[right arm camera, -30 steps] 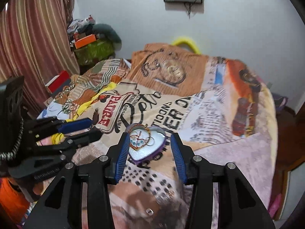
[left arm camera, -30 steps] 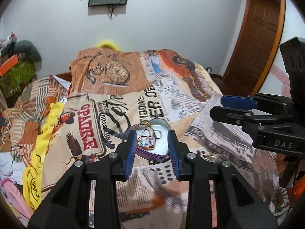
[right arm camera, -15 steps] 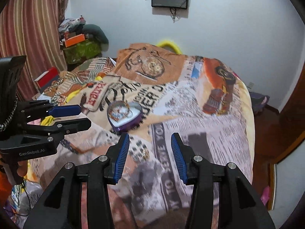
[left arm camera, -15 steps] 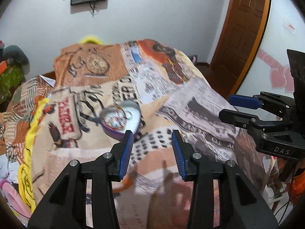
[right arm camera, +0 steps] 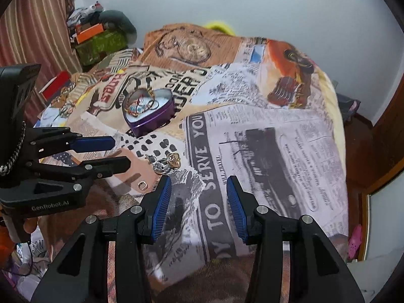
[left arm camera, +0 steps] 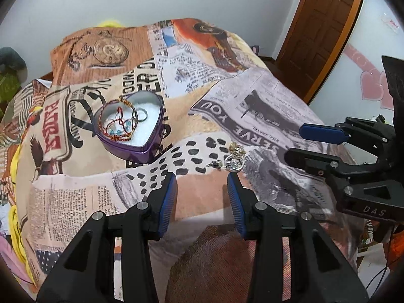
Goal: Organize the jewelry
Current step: 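Withdraw both grippers and move toward the small gold earrings left on the bed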
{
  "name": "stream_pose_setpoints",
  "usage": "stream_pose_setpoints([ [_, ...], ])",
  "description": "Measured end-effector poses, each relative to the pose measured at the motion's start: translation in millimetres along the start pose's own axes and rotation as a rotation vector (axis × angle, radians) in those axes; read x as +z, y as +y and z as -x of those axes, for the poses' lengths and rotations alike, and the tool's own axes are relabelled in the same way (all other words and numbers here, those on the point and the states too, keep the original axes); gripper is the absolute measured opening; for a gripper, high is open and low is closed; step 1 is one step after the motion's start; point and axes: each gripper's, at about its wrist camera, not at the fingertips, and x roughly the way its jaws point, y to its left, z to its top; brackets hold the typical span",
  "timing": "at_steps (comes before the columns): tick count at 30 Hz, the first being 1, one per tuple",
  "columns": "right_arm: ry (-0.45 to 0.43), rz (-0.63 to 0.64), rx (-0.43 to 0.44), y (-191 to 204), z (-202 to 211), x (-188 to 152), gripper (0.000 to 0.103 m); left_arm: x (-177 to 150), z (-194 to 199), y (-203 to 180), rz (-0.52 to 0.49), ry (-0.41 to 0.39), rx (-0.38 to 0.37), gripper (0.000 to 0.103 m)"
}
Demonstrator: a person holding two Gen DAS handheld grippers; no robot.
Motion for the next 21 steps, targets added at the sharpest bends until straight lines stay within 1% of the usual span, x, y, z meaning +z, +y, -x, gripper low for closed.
stream_pose_setpoints([
  [3,0.01,0.002,0.017,1.9,-9.0,4.9,0.042,1.9,-5.2,2.1,0.004,0.005,-0.003,0.041],
  [9,0.046,0.018,0.063,5.5,-28.2,17.7,0.042,10.2,-8.4,5.3,0.016,-0.013,-0.031,0.041],
  [11,0.06,0.029,0.055,5.1,-34.7,20.0,0.042,12.7,-9.7,6.3,0.017,-0.018,-0.032,0.041],
  [14,0.08,0.036,0.07,0.7,-40.7,18.2,0.042,15.5,-17.0,8.9,0.025,-0.011,-0.036,0.041],
  [16,0.094,0.036,0.066,-2.9,-43.9,17.1,0.042,15.1,-23.6,10.1,0.018,0.001,-0.024,0.041],
  [19,0.104,0.034,0.029,-9.7,-46.8,13.6,0.042,13.2,-29.2,9.5,-0.005,0.011,0.011,0.041],
  [21,0.1,0.02,0.03,-17.6,-45.6,10.0,0.042,12.5,-29.6,10.1,-0.016,0.007,0.012,0.041],
])
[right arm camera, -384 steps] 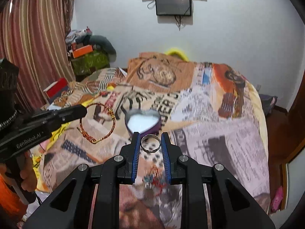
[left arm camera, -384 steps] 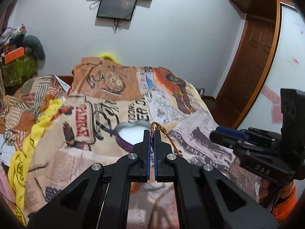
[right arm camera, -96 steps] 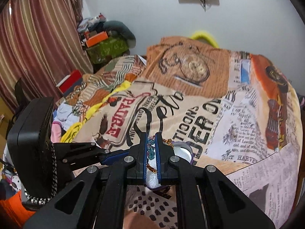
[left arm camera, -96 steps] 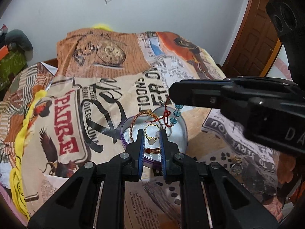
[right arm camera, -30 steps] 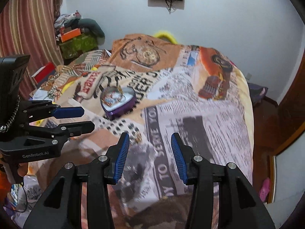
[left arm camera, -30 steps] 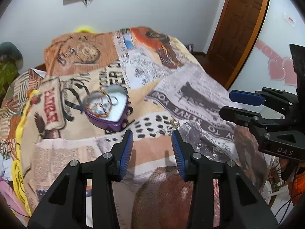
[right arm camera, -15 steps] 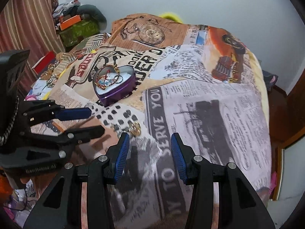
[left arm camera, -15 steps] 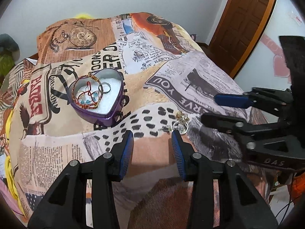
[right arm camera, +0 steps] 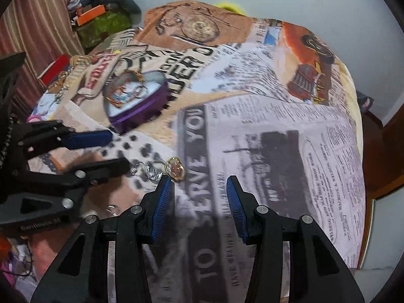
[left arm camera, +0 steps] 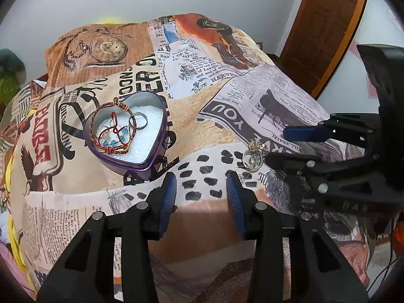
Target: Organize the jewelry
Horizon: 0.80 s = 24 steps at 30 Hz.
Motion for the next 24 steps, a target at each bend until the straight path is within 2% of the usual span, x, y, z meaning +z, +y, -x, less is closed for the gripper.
stream_pose_setpoints([
  [8,-0.029,-0.08,0.021,-20.2,16.3,-6.4,0.042,-0.7,3.2,8.5,0.026,0.007,-0.017,0.041],
  [15,-0.066,-0.121,0.021,-29.7,29.3,-13.4,0.042,7.9,12.7,-28.2,-0.114,-0.013,-0.049,0.041],
  [20,-0.077,-0.157,0.033,-38.0,35.4,-21.1,0.042,18.2,2.3,-56.5,-0.204,-0.006,-0.058,0.041],
  [24,-0.084,-0.181,0.034,-46.4,39.7,-28.0,0.042,27.2,-15.1,-67.4,-0.234,0.031,-0.059,0.032],
])
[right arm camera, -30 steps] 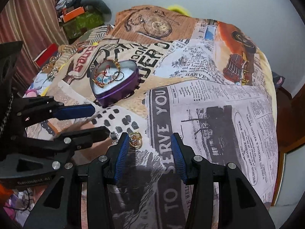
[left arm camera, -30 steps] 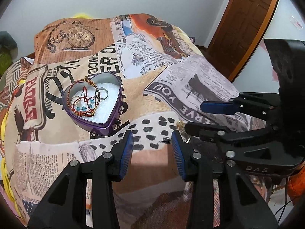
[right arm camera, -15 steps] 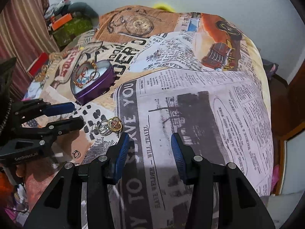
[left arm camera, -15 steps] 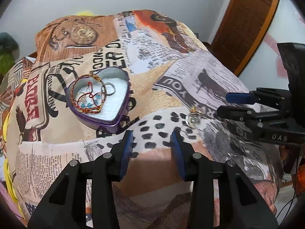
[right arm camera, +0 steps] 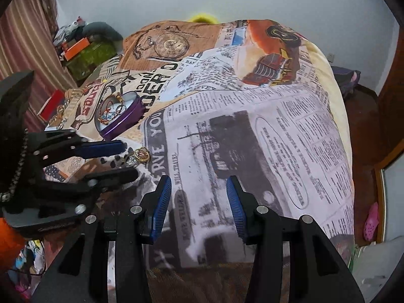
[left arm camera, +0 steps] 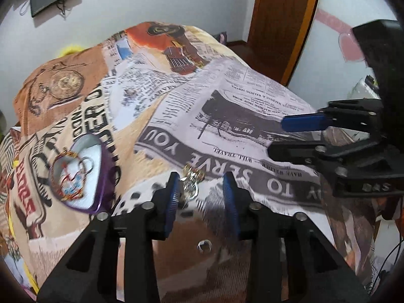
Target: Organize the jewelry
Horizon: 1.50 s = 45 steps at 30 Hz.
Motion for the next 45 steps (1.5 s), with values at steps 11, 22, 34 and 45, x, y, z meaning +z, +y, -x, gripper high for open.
stream_pose_setpoints([
  [11,-0.011,-0.025,0.01,-10.1,5.0,-11.9,0.042,8.0,-16.9,10.9,0.042,0.044,-0.011,0.01],
  [22,-0.018,-0.029,0.049,-3.5,5.7,-12.0,0.042,-6.9,13.5,15.6,0.093,-0.013,-0.053,0.01],
  [34,-0.018,0.006,0.099,27.3,6.7,-11.1,0.042,-60.1,54.7,33.6,0.155,0.003,-0.043,0.01],
  [45,0.003,0.078,0.117,62.2,0.1,-11.9,0.042,-84.7,71.6,27.7,0.109,-0.005,0.033,0.018],
])
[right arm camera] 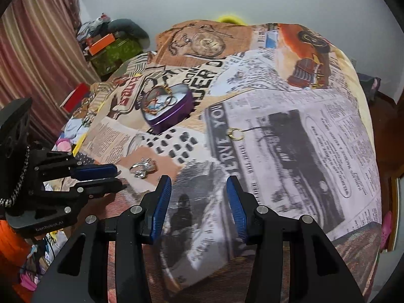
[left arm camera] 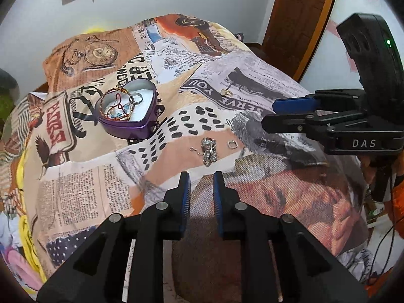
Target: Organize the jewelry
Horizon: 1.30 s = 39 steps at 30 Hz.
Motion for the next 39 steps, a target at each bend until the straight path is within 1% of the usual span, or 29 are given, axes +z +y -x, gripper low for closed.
stream_pose_setpoints([
  [3,0.01,0.014,-0.002,5.8,-2.5,-1.3,0.042,1.7,-1.1,1.6,0.004,-0.002,-0.01,0.018],
  [6,0.019,0.018,-0.007,6.9,-6.1,-2.2,0.042,9.9,-1.6,4.3,0.027,-0.022,-0.022,0.017],
  [9,0.025,0.014,-0.008,7.6,-7.1,-3.9,0.042,22.9,-4.0,9.3,0.061,-0.042,-0.067,0.017],
  [10,0.027,0.012,-0.008,7.1,-7.5,-4.1,0.042,27.7,-6.5,10.5,0.064,-0.046,-0.069,0.017],
  [14,0.032,0.004,-0.006,4.9,-8.9,-5.1,0.042,36.7,-20.4,13.5,0.063,-0.03,-0.018,0.017],
  [16,0.031,0.001,-0.002,4.0,-8.3,-5.3,0.042,34.7,-30.0,17.0,0.067,-0.002,-0.001,0.017],
  [18,0.029,-0.002,0.0,2.9,-8.0,-5.9,0.042,30.7,-35.2,20.6,0.075,0.013,-0.003,0.017],
  [21,0.029,-0.009,0.008,1.4,-8.9,-5.5,0.042,26.6,-31.3,24.1,0.084,0.008,-0.003,0.017],
  [25,0.024,-0.01,0.035,4.5,-10.8,-3.4,0.042,21.8,-16.6,29.0,0.103,-0.015,-0.012,0.017],
  [28,0.017,0.026,0.058,16.8,-13.3,-2.1,0.042,15.1,-8.6,31.7,0.103,-0.025,0.012,0.017],
  [32,0.01,0.114,0.052,37.7,-18.2,-0.5,0.042,4.6,-3.3,36.8,0.118,-0.025,0.032,0.017],
  [33,0.007,0.129,0.049,40.4,-19.3,0.3,0.041,2.2,-2.5,38.0,0.121,-0.026,0.036,0.017],
  [35,0.017,0.165,0.051,48.0,-23.6,2.9,0.03,-3.1,-0.3,40.6,0.128,-0.028,0.044,0.017],
  [36,0.032,0.179,0.059,51.2,-27.0,4.2,0.02,-5.4,0.8,42.1,0.131,-0.03,0.046,0.017],
  [37,0.043,0.19,0.059,52.8,-29.9,4.8,0.017,-7.1,2.4,42.6,0.133,-0.031,0.046,0.017],
  [39,0.049,0.209,0.043,56.2,-35.1,5.7,0.013,-10.6,5.4,46.2,0.141,-0.038,0.045,0.017],
])
